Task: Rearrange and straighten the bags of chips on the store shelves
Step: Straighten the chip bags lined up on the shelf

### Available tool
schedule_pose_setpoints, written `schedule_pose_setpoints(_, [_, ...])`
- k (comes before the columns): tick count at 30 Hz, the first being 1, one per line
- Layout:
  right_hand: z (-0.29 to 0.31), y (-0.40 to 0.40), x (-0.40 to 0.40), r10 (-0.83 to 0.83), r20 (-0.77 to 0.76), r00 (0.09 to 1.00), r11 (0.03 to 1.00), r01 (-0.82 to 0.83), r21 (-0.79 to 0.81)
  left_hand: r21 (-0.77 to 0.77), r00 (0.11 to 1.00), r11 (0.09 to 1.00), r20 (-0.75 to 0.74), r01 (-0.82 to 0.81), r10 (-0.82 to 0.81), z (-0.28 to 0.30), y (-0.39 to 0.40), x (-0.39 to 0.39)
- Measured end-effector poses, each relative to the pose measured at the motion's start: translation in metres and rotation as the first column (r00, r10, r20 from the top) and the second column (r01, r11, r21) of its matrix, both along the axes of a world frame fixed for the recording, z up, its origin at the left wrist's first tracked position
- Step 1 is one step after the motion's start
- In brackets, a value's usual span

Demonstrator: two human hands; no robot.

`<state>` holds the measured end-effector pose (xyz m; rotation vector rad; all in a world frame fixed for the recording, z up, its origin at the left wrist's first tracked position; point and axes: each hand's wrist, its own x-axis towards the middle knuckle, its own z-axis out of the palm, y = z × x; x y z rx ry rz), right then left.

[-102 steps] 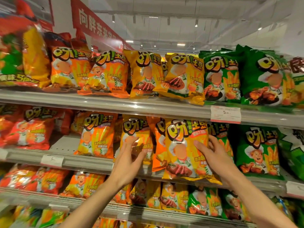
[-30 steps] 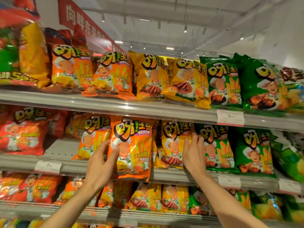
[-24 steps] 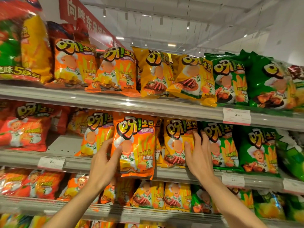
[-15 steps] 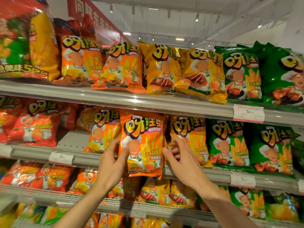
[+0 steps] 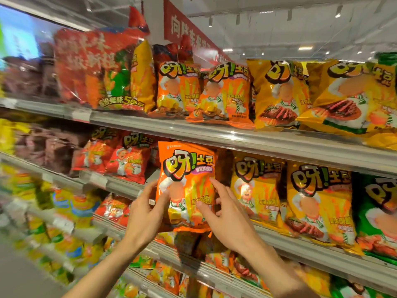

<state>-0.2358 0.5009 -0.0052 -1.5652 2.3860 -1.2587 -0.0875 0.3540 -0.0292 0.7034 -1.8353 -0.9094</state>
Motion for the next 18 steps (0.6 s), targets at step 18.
schedule_pose_setpoints(18, [0.013, -0.204, 0.042, -0.191, -0.301, 0.934, 0.977, 0.211, 0.036, -0.191, 0.997, 0.981, 0.076, 0.033, -0.019, 0.010, -0.220, 0.014])
